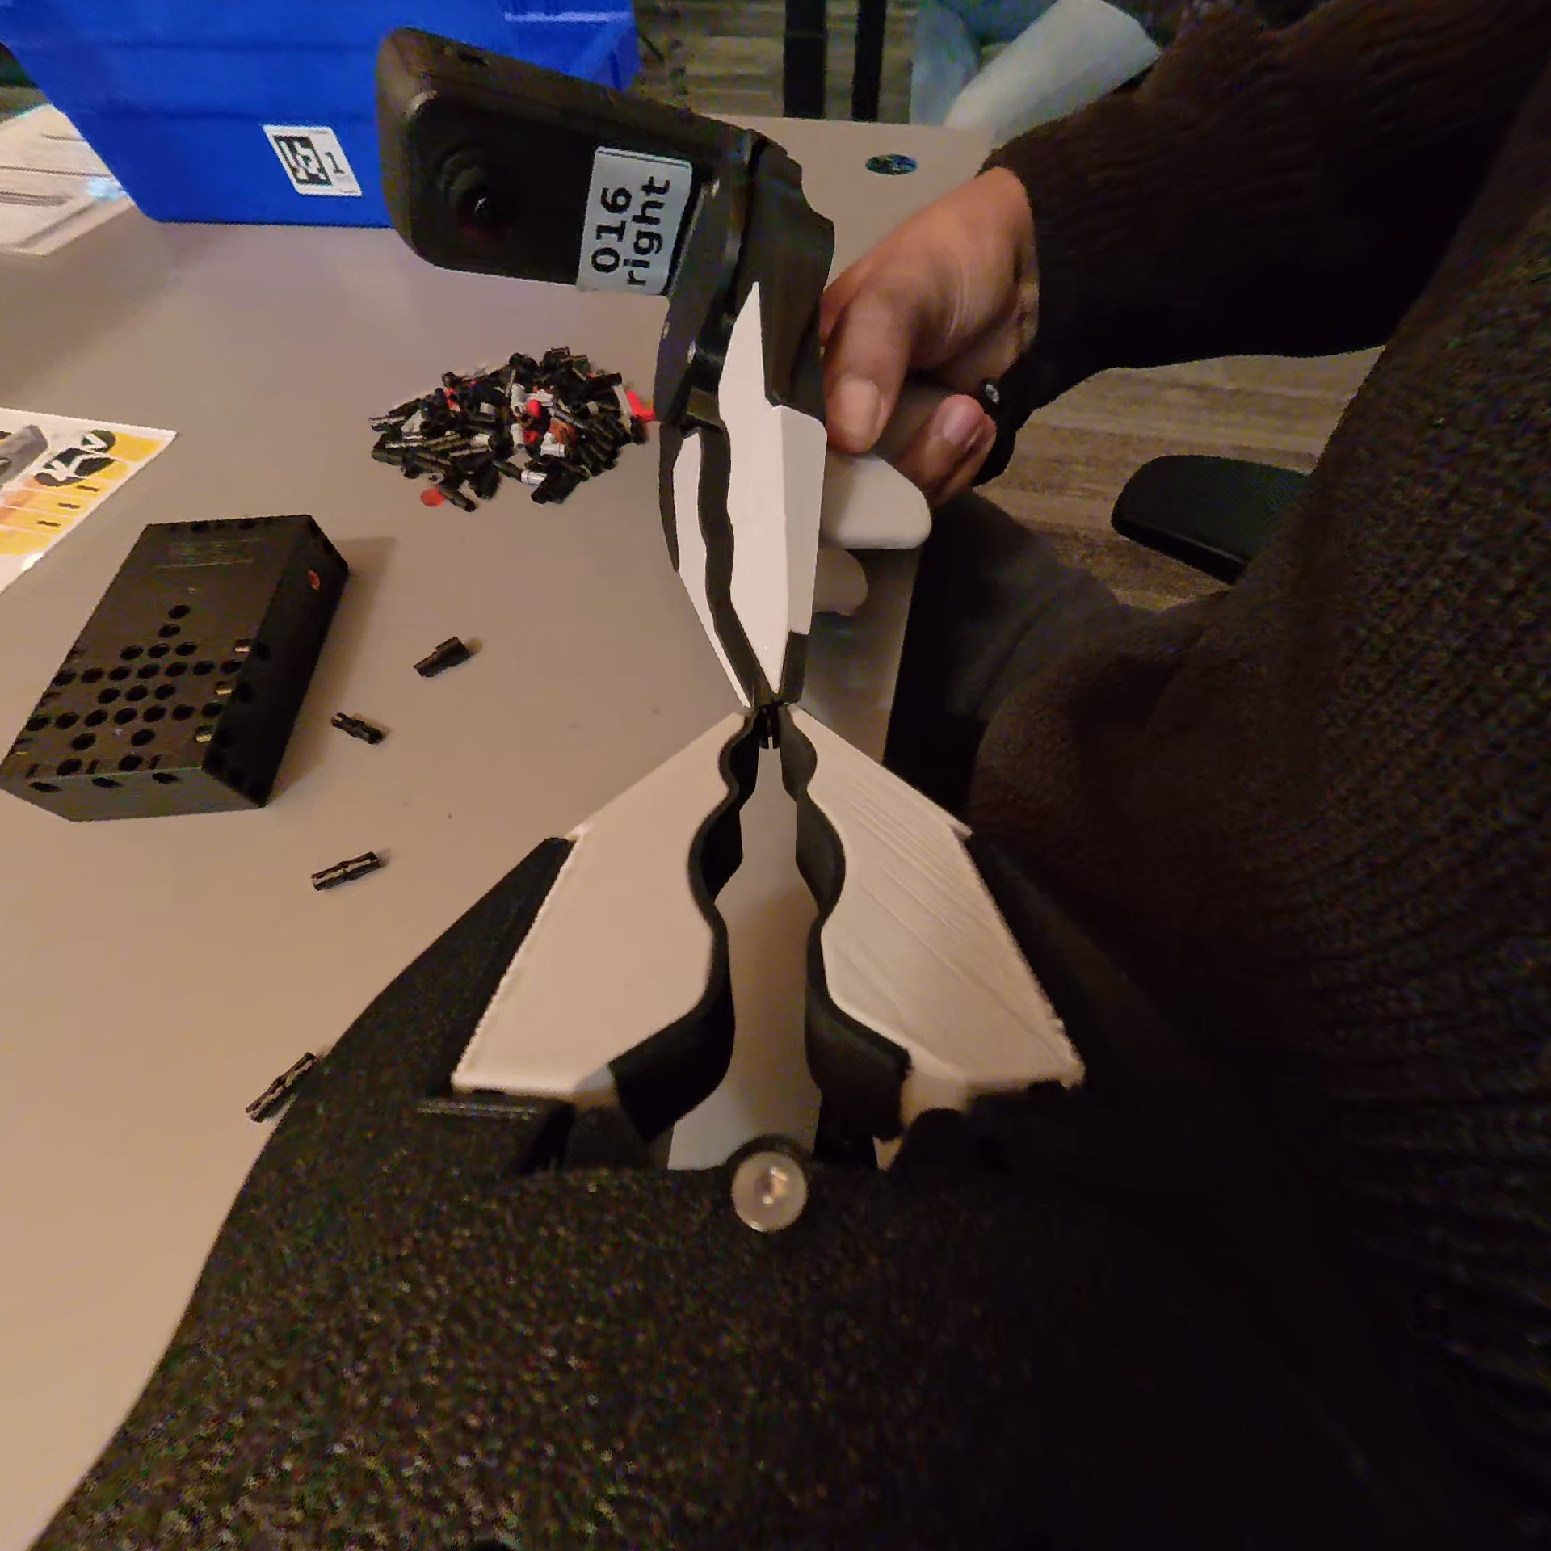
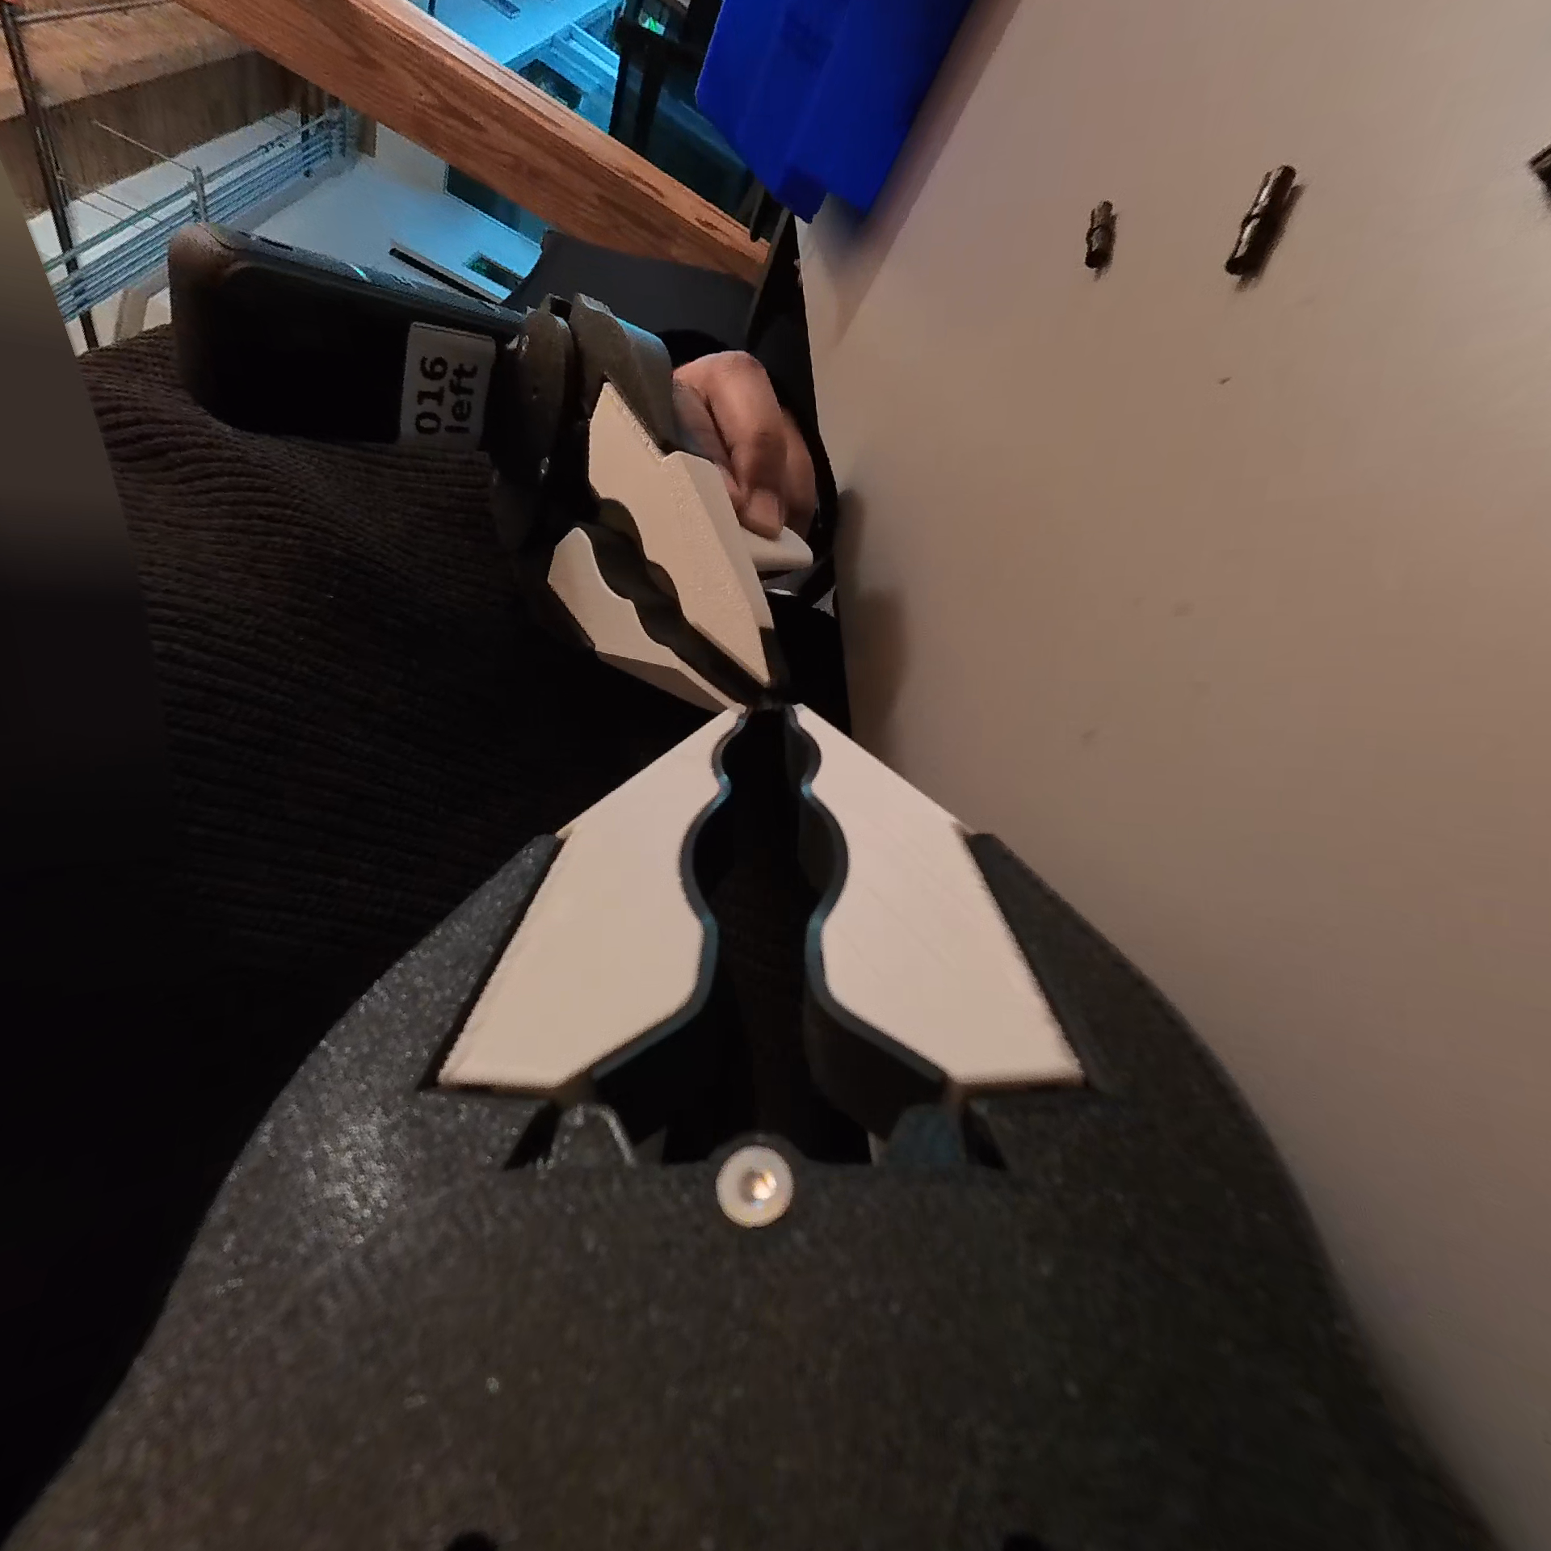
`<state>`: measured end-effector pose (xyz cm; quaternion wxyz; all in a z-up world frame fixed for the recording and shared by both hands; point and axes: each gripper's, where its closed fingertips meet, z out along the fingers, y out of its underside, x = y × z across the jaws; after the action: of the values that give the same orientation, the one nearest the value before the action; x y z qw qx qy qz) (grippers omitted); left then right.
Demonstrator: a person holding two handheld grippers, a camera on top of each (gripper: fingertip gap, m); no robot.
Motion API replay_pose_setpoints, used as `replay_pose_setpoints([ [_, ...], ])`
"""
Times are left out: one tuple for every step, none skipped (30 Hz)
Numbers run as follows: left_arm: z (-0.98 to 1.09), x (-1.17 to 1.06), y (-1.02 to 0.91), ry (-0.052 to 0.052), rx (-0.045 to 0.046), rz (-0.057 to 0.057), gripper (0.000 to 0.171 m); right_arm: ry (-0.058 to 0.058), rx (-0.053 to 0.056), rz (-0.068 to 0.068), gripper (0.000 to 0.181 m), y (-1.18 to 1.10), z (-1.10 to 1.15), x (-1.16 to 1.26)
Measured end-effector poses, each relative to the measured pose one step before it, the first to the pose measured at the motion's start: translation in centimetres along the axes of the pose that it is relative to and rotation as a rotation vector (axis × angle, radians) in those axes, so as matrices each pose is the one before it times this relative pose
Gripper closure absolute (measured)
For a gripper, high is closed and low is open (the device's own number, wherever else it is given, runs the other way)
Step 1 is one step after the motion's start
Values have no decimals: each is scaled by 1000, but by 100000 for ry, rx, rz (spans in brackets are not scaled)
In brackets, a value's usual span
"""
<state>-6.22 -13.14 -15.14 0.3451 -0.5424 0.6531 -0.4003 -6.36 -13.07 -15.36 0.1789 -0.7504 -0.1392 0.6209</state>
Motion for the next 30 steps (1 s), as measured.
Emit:
replay_pose_setpoints([
  [19,-15,-7,-160,-26,131,169,19,76,-75,174,-15,-16,3],
  [28,-92,-12,-670,85,-66,169,181,533,-153,174,-85,-45,34],
  [0,-142,-52,-1048,279,-194,168,196,844,-287,174,-133,-39,16],
  [-3,-101,-91,-752,555,-143,168,110,778,-448,174,-116,-49,-10],
  [-9,-156,-64,-1099,440,-340,167,282,729,-545,174,-96,-37,-1],
  [11,-214,-55,-1288,276,-539,163,498,649,-647,174,-82,-36,21],
  [-6,-176,-35,-873,180,-654,160,482,611,-782,174,-73,-32,14],
  [-12,-165,-40,-660,256,-802,157,746,844,-756,174,-100,-57,53],
  [-19,-189,-59,-714,360,-986,156,1254,1348,-681,174,-186,-101,142],
  [-15,-138,-57,-184,310,-1090,156,1927,2034,-704,174,-308,-173,264],
  [6,-151,-16,-27,25,-1345,155,3331,2756,-760,174,-451,-241,478],
  [23,-264,-20,-584,-134,-1743,155,5424,3433,-1003,174,-585,-324,797],
  [31,-330,-18,-862,-246,-2066,154,6756,3507,-1465,174,-625,-359,961],
  [45,-318,-12,-508,-441,-2238,154,7698,2880,-1971,174,-580,-369,1079],
  [50,-355,-22,-519,-475,-2414,154,9155,1972,-3041,174,-472,-353,1249],
  [57,-337,-61,-231,-261,-2344,154,9634,1180,-4701,174,-343,-309,1260],
  [63,-316,-88,107,-249,-2077,153,8532,1011,-5748,174,-325,-246,1041],
  [64,-370,-142,-13,-80,-1895,153,7497,1181,-5152,174,-339,-180,834],
  [73,-427,-184,-195,183,-1561,153,5903,1389,-4111,174,-392,-120,606],
  [84,-486,-208,-331,225,-1503,153,4327,1741,-3447,174,-428,-88,401],
  [109,-499,-213,49,290,-1573,153,4066,1717,-2924,173,-399,-48,395],
  [135,-572,-213,-90,183,-1647,153,4203,1318,-2633,173,-346,-16,450],
  [140,-636,-228,-236,136,-1543,152,3903,571,-2462,173,-221,24,450],
  [157,-669,-274,-212,116,-1445,152,3400,-576,-2160,173,-51,111,427],
  [161,-666,-358,-98,391,-1092,152,2832,-1687,-1831,173,122,207,383],
  [165,-709,-415,-337,667,-709,152,2183,-2542,-1455,173,254,283,286],
  [178,-696,-459,-496,812,-386,152,1209,-3227,-941,173,369,336,113],
  [181,-647,-479,-514,1067,34,152,480,-3220,-749,173,392,344,-8],
  [165,-633,-489,-841,1313,146,152,928,-1035,-1086,173,66,158,23],
  [137,-611,-498,-1218,1726,245,152,1980,586,-1294,173,-136,-4,198],
])
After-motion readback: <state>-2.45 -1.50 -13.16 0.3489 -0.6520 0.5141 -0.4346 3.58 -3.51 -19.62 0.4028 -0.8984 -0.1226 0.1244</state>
